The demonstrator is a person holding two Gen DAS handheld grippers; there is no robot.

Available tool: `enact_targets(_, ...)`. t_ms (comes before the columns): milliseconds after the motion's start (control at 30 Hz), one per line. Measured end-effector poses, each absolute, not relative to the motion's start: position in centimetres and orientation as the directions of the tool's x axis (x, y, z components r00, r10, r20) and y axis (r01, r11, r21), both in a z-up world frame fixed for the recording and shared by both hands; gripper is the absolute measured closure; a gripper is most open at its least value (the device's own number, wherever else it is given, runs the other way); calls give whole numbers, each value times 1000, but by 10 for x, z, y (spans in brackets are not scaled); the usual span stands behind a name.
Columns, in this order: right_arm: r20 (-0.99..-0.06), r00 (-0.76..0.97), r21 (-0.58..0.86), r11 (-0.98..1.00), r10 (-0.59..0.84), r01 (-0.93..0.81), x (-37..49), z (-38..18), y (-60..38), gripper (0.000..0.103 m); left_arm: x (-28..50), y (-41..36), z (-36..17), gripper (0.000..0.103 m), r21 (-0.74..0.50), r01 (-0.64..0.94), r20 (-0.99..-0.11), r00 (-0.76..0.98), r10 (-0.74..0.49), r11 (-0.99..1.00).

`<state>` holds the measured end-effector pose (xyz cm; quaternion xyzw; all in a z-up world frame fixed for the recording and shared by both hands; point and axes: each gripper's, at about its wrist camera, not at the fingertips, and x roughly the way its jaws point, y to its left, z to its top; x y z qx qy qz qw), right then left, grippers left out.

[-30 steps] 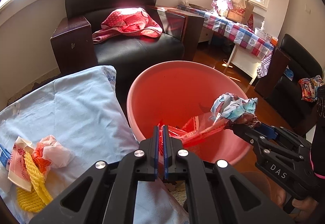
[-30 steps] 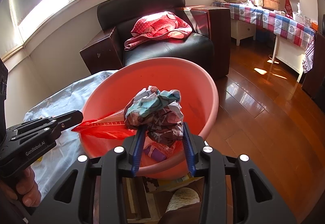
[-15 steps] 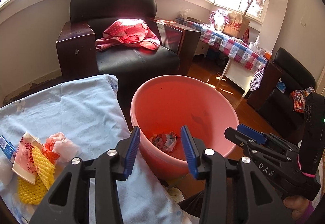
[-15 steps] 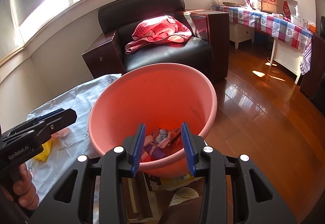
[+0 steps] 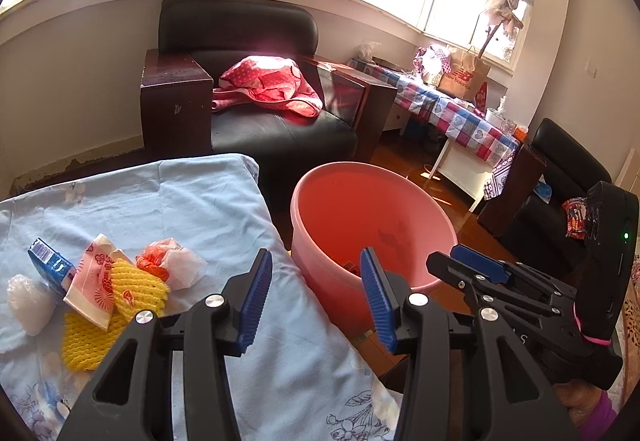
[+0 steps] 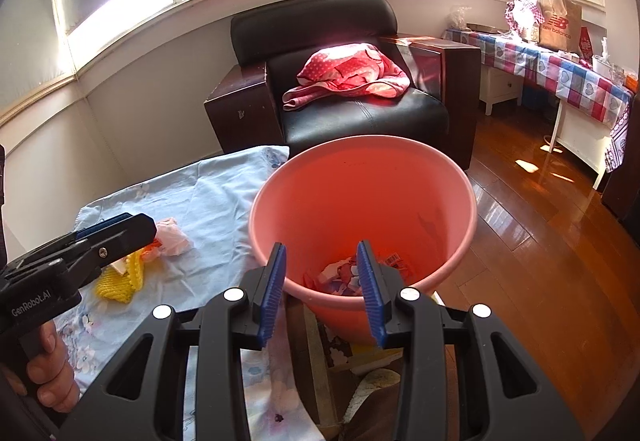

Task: Collect trash
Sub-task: 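Move both open tools back over the remaining trash on the table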

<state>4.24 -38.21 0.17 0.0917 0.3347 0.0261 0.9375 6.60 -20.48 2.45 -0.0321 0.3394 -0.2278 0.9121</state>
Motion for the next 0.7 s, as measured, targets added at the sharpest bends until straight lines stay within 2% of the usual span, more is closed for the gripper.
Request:
enact_targets(333, -650, 742, 218, 976, 165, -26, 42, 2, -340, 66, 34, -149, 24, 58, -184, 350, -584, 713, -388, 919)
enact_targets(700, -650, 720, 219, 967, 242, -126, 48, -4, -291, 66, 18, -71, 7, 58, -177, 208, -606, 747, -273, 962)
